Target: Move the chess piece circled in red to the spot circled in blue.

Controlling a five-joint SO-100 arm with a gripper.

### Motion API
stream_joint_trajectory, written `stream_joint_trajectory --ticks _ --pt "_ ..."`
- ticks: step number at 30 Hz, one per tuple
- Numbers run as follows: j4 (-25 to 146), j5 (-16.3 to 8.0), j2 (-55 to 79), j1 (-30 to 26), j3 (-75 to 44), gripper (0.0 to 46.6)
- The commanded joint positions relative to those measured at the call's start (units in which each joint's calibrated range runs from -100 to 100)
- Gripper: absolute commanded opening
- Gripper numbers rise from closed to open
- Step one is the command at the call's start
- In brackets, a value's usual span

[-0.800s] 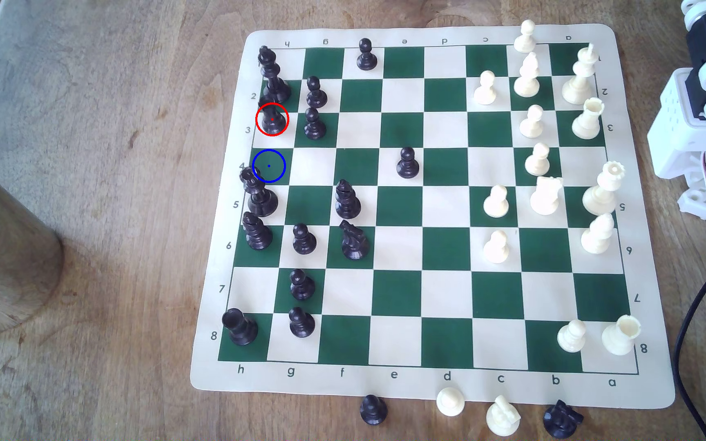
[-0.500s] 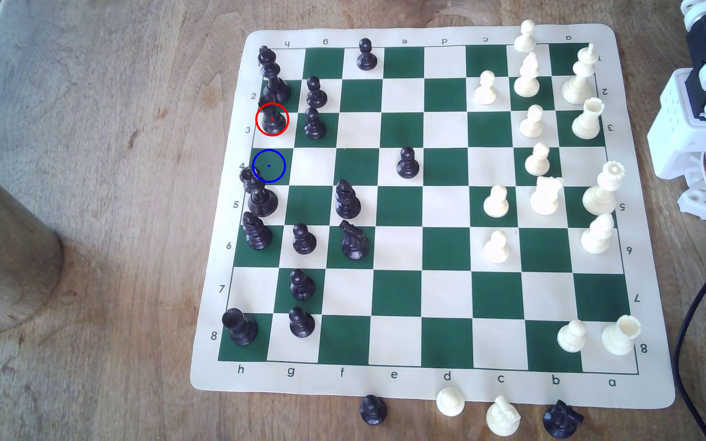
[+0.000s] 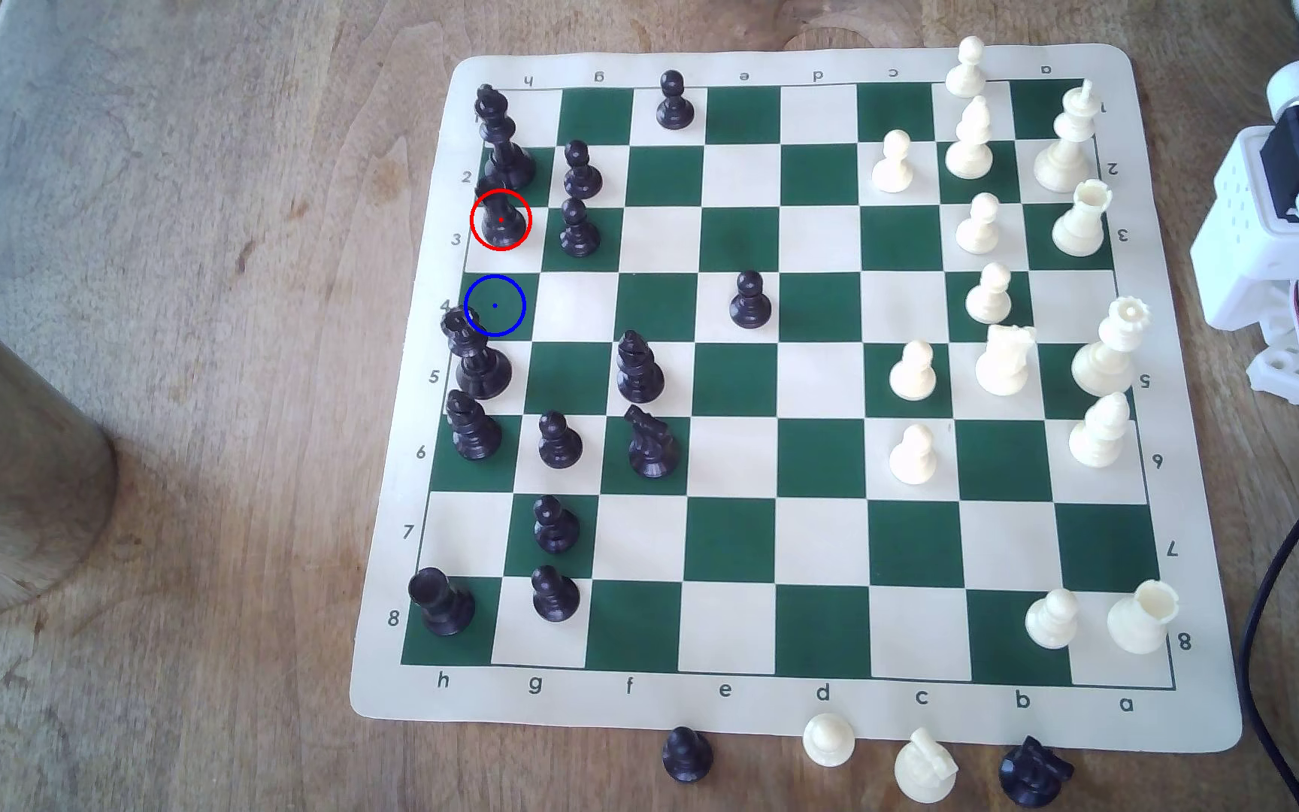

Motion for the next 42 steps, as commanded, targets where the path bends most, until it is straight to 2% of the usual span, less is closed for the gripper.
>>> stream_joint_trajectory --ticks 1,12,16,17,19,21,24,26,30,34,42 --pt "34.72 -0.24 0.22 -0.91 -12.11 0.2" --pt "66.66 -0.34 0.22 0.97 -19.72 0.2" --pt "79.02 -2.59 0.22 4.18 -22.99 0.2" --pt "83.28 -2.93 0.22 4.96 -23.8 2.5" --pt "84.92 -3.03 1.07 5.19 -23.71 3.4" --pt "86.8 -3.08 4.21 4.57 -24.62 3.4" --pt "87.62 -5.13 11.85 3.63 -26.07 7.7" --pt "86.64 -8.06 20.51 5.11 -28.7 11.5" --pt "82.05 -7.81 32.91 5.27 -33.23 15.5" --pt "83.2 -7.18 42.33 5.43 -41.57 16.7" --pt "86.4 -9.82 61.51 5.9 -58.8 17.6"
